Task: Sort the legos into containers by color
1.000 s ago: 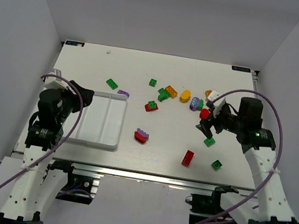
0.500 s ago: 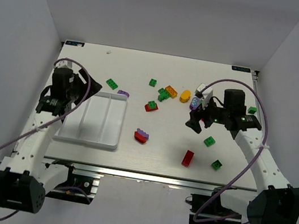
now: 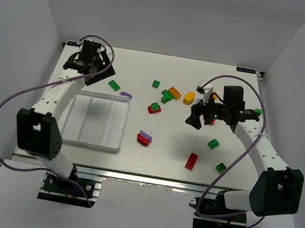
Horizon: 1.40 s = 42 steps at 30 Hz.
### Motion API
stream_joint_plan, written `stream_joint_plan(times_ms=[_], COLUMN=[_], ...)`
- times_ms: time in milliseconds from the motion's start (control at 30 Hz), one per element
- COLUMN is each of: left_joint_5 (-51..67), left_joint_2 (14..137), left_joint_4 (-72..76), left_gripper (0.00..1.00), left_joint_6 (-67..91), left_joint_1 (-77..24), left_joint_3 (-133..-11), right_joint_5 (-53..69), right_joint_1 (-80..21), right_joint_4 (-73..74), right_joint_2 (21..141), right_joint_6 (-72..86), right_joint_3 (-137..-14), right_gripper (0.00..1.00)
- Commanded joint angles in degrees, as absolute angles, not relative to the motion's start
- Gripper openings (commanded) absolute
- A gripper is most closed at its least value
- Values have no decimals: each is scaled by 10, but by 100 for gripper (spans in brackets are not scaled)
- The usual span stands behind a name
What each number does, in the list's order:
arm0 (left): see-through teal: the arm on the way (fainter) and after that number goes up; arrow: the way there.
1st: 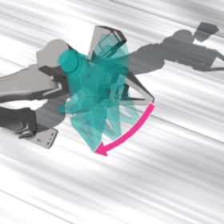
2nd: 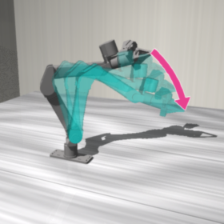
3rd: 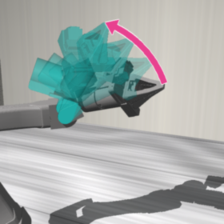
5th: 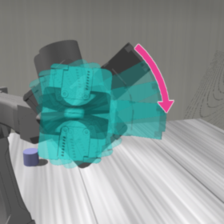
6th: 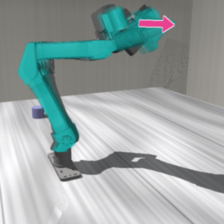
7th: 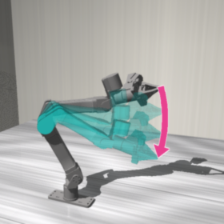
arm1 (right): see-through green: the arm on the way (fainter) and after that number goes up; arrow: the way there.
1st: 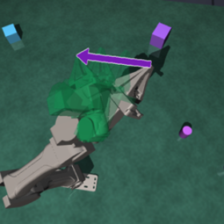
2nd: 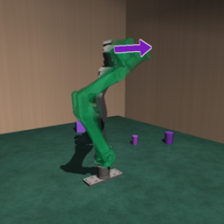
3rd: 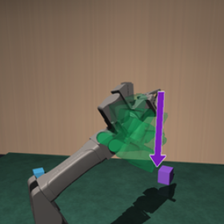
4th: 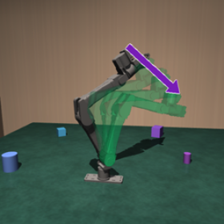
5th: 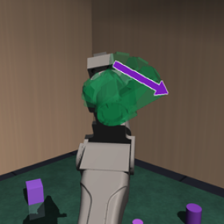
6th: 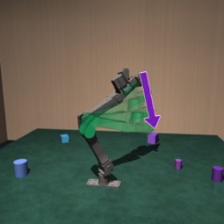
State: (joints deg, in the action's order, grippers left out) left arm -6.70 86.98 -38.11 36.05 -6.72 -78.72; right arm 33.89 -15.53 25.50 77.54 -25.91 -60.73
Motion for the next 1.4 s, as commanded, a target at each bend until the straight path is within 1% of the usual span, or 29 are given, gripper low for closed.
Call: stream_joint_plan(times_ms=[0,100,133,167,200,233,333,467,667,833,900,967,1200,1367], left_joint_5=[-122,-142,-151,-158,-162,-169,-178,-180,-194,-182,-174,-171,-163,-158], left_joint_2=[938,1017,1057,1057,1096,1115,1181,1235,1262,1286,1299,1311,1329,1331], left_joint_4=[-415,-431,-442,-442,-456,-463,-493,-524,-521,-505,-502,-498,-490,-476], left_gripper=[86,85,85,85,84,82,78,76,75,74,71,71,70,69], left_joint_6=[330,344,350,354,358,365,381,395,413,414,414,414,410,408], left_joint_1=[-94,-105,-111,-111,-113,-113,-113,-113,-113,-113,-113,-113,-109,-98], left_joint_3=[-868,-923,-963,-984,-1004,-1047,-1119,-1162,-1145,-1144,-1145,-1145,-1143,-1119], right_joint_5=[375,375,374,374,374,374,371,367,363,362,360,359,352,348], right_joint_1=[-158,-158,-157,-157,-157,-157,-156,-154,-151,-151,-149,-147,-142,-140], right_joint_4=[213,187,182,177,171,164,150,137,127,131,133,134,141,147], right_joint_2=[773,768,767,767,766,766,763,765,773,780,780,781,783,788], right_joint_6=[-251,-249,-247,-244,-242,-238,-235,-227,-217,-219,-220,-221,-223,-225], right_joint_3=[-619,-600,-591,-586,-582,-574,-560,-550,-544,-541,-539,-537,-537,-545], right_gripper=[81,82,82,82,82,82,82,82,83,83,83,84,84,84])
